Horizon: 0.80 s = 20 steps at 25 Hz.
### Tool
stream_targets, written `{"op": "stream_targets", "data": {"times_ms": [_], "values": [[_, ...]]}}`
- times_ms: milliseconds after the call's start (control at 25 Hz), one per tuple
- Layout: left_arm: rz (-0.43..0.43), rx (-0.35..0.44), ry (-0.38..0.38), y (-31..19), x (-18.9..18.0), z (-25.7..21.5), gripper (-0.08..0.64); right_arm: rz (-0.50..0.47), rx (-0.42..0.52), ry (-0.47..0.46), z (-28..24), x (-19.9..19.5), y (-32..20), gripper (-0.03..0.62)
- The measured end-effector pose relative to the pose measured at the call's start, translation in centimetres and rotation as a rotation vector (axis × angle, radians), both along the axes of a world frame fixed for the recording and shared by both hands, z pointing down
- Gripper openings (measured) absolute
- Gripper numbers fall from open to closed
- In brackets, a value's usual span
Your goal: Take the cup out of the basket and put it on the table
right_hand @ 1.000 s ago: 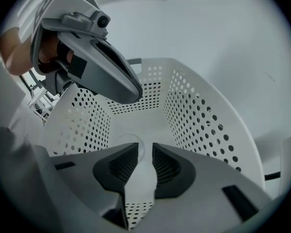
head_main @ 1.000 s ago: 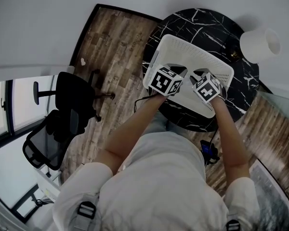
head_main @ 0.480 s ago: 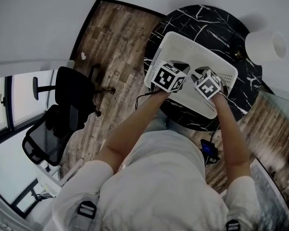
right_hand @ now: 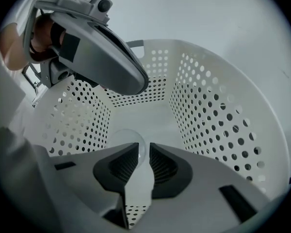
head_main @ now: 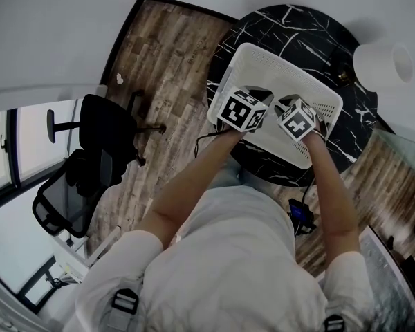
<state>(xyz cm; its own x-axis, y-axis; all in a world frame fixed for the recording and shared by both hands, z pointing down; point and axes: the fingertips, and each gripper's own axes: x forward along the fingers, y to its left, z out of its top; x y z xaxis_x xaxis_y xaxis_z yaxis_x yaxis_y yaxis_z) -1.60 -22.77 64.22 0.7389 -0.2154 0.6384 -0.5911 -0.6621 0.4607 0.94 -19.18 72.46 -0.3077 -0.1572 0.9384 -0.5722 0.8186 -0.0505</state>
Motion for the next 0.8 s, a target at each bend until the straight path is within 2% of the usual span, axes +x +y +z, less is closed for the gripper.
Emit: {"op": "stream_targets", "data": {"times_ms": [240,640,800], "values": [[-0.001,0.003,0.001,0.1,-0.2,-0.2,0.005,-0.001,0.023,0.011,0.0,0.1,-0.2,0.032],[0.001,0.008,0.003,0.3,-0.1,-0.7,0.005,0.008,0.065,0.018,-0.8,0.5,-0.1,0.028],[0.004,0.016,0.004,0.3,0.1,-1.1,0.005,0.026,0.082,-0.007,-2.0,0.7,-0.3,0.028]]}}
